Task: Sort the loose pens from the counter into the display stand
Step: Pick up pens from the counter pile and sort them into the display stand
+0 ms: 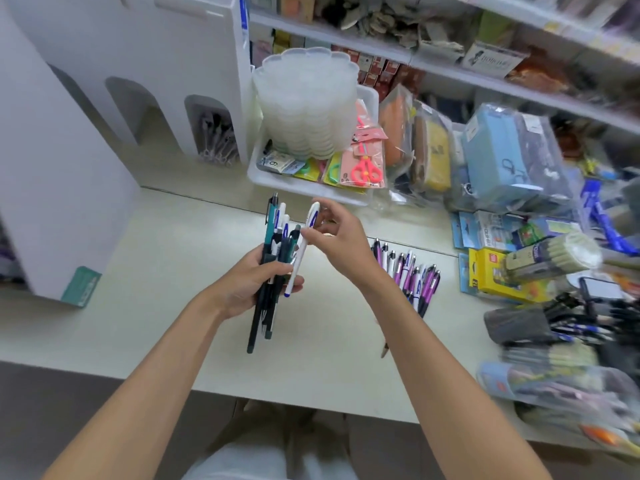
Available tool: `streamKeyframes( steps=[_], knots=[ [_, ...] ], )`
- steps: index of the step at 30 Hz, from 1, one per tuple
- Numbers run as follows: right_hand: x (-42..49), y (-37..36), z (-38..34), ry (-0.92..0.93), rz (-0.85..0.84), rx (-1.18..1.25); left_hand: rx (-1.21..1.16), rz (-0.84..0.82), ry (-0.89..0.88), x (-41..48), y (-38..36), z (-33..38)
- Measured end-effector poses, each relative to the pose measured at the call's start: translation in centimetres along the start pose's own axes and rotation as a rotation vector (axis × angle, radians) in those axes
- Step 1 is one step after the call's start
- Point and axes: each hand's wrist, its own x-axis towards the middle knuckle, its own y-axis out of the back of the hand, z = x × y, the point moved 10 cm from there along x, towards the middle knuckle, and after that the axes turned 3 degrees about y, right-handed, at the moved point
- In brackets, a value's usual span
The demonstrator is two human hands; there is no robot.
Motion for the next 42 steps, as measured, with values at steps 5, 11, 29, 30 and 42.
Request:
streamKeyframes(
  steps=[5,11,29,30,42],
  knots=[
    [-0.1,1.2,-1.0,-0.009,0.074,-0.090,0.017,-0.039,-0.005,-0.3,-0.7,0.7],
    [-0.3,0.9,-3.4,0.083,0.090,-0.101,-0.102,-0.272,0.088,-1.5,-4.6,0.9],
    [-7.3,1.2,4.1,-0.542,0.205,0.733,-0.050,0.399,-0.471,-3.9,-5.4,9.1],
    [-8.2,-1.0,3.7,-0.633,0.135,0.867,-0.059,0.424,-0.509,-4.6,-5.7,9.6],
    [-3.9,-6.3,-9.4,-0.158,0.018,0.493,-0.111,0.062,-0.370,-10.3,-1.4,11.4]
  ],
)
